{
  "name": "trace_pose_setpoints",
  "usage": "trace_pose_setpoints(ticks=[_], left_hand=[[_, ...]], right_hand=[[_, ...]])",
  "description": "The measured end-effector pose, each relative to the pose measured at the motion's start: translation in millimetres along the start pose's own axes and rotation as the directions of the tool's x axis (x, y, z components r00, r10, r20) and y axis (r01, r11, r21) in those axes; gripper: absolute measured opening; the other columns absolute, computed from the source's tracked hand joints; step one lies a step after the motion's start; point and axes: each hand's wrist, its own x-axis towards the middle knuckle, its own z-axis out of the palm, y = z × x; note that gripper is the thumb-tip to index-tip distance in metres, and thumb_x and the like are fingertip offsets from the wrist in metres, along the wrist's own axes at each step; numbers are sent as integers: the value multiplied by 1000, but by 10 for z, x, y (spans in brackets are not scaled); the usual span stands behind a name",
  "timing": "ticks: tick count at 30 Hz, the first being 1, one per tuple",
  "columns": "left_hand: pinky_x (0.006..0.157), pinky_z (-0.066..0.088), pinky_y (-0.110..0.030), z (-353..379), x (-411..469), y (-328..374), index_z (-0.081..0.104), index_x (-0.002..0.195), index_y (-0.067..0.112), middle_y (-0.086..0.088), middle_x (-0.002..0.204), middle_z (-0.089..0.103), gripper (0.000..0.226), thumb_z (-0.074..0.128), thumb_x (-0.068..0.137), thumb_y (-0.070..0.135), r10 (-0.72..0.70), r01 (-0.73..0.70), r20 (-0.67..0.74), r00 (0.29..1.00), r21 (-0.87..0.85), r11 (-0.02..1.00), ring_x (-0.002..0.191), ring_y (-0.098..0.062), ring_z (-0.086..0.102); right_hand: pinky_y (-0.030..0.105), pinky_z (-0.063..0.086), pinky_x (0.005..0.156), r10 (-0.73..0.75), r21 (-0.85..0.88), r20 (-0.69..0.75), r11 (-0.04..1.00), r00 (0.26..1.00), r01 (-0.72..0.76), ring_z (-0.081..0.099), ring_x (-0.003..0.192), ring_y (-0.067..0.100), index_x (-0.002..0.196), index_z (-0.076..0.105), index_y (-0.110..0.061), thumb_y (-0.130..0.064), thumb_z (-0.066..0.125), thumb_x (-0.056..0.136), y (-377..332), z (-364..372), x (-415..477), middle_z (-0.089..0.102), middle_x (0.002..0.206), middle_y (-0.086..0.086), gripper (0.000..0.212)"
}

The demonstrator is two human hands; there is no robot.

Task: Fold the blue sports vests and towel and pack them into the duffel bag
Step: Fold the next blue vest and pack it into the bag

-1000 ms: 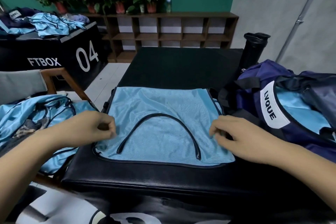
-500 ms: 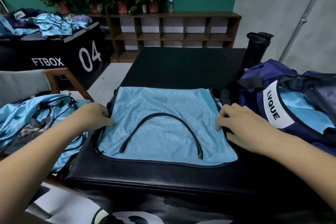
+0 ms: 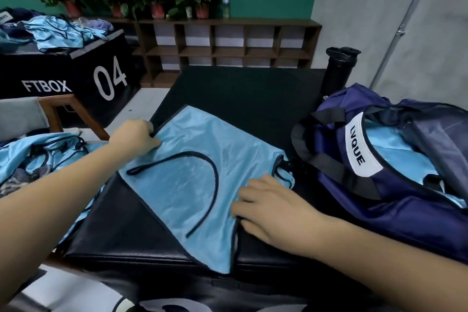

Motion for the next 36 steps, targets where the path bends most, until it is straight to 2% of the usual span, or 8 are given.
trace_pose_setpoints(ticks=[6, 9, 14, 20, 26, 29, 33, 36], left_hand=[[57, 42, -34, 127, 399, 361, 62, 88, 20, -5, 86, 57, 16, 70, 92, 33, 65, -64, -93, 994, 12, 998, 77, -27, 58], [65, 40, -35, 198, 583, 538, 61, 87, 20, -5, 87, 56, 14, 69, 90, 32, 85, -86, -111, 990, -1, 996, 82, -30, 57], [81, 49, -44, 291, 768, 766, 63, 103, 21, -9, 104, 55, 13, 66, 94, 31, 86, -91, -103, 991, -38, 995, 97, -36, 57], [98, 43, -52, 234, 574, 955, 55, 133, 20, -11, 123, 56, 42, 64, 93, 26, 139, -146, -191, 972, -20, 989, 116, -38, 55], [88, 51, -43, -52, -333, 1215, 64, 114, 23, 2, 104, 62, 22, 68, 92, 24, 374, -411, -195, 907, -211, 887, 100, -27, 62], [88, 45, -43, -164, -943, 1328, 62, 122, 23, 3, 115, 57, 32, 70, 91, 24, 452, -509, -311, 836, -129, 851, 103, -25, 53], [86, 42, -48, -200, -1228, 1244, 62, 125, 26, 0, 128, 51, 44, 72, 83, 25, 469, -479, -406, 784, 85, 874, 108, -30, 49], [83, 42, -45, -94, -1032, 1085, 64, 117, 27, 1, 119, 52, 34, 74, 85, 22, 421, -427, -297, 857, 47, 903, 100, -29, 54]], right_hand=[[34, 43, 83, -61, 69, -59, 995, 996, 65, 55, 86, 21, 105, 63, -20, -25, 62, 101, -335, 68, 130, 56, 90, -3, 7], [33, 42, 93, -27, 173, -9, 985, 1000, 28, 56, 99, 19, 121, 63, -23, -42, 60, 105, -359, -42, 131, 60, 101, -4, 25], [35, 46, 102, 198, 304, -77, 938, 977, -166, 57, 107, 11, 120, 66, -29, -42, 55, 105, 7, -336, 35, 62, 109, -13, 23], [42, 51, 79, 536, 264, -250, 839, 806, -476, 54, 89, 12, 97, 60, -28, -16, 61, 94, 548, -599, -269, 51, 99, -11, 12], [41, 56, 77, 603, 260, -109, 785, 790, -562, 59, 86, 6, 92, 55, -37, -37, 65, 88, 536, -657, -438, 57, 96, -14, 11], [35, 51, 75, 598, 204, -30, 788, 801, -581, 54, 90, 5, 95, 52, -36, -61, 61, 89, 453, -638, -443, 54, 99, -14, 27], [28, 40, 67, 591, 90, 59, 800, 805, -594, 52, 93, 8, 100, 46, -36, -67, 64, 85, 424, -590, -446, 49, 102, -14, 39], [34, 49, 74, 586, 77, 90, 802, 806, -592, 52, 95, 12, 101, 45, -36, -63, 65, 87, 425, -546, -464, 50, 101, -13, 37]])
